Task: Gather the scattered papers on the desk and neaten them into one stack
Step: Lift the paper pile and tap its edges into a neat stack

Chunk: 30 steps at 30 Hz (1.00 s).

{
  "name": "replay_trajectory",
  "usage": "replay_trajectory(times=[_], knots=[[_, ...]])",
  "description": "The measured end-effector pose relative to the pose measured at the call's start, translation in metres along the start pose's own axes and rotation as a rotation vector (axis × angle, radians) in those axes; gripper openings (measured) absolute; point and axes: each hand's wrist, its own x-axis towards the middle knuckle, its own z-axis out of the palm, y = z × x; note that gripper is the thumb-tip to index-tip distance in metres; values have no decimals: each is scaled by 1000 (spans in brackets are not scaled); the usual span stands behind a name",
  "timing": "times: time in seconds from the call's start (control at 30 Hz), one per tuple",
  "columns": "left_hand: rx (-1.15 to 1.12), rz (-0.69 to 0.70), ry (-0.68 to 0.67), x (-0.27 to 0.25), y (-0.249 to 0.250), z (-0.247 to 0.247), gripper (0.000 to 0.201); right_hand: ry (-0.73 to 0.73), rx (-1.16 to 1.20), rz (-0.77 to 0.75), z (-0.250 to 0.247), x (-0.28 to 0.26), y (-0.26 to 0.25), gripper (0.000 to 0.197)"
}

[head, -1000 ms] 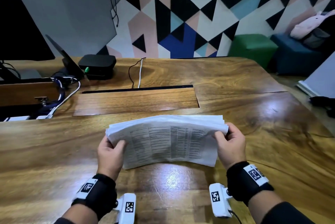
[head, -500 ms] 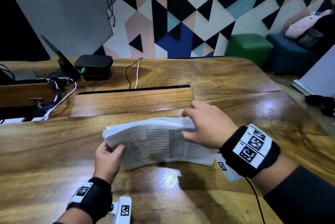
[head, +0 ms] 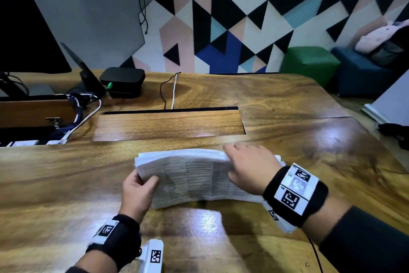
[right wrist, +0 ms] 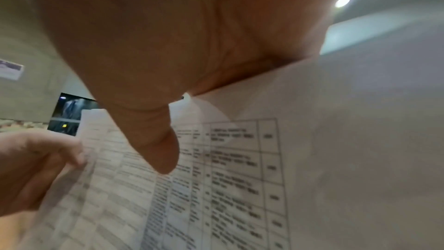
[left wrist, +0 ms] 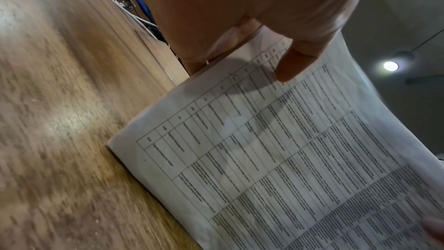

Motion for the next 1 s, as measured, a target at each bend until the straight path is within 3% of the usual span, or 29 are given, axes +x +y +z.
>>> replay_trajectory(times=[0.1,0.33,0.43,0.5,0.57,0.7,0.87,1.0], knots=[[1,-1,-3,1,1,1,33,67,16,43,-1,-1,7,39],[27,4,-22,1,-1,0,31,-66,142,180,-10,-15,37,31],[-13,-39,4,4,-8,-3,31,-41,656,243,3,-22,78,9],[-32,-67,11,7,-8,-3,32,23,1144,330,31,-19,90,23],[-50,-81,-10,8,-6,1,31,54,1383,482,67,-13,90,27],[-70,-99,-48,10,2,9,32,199,1400,608,102,-1,74,28],[-120,96,25,7,25,26,27,559,1359,543,77,-5,54,30],[-120,116,86,-6,17,37,32,682,1381,607,96,-22,37,25]])
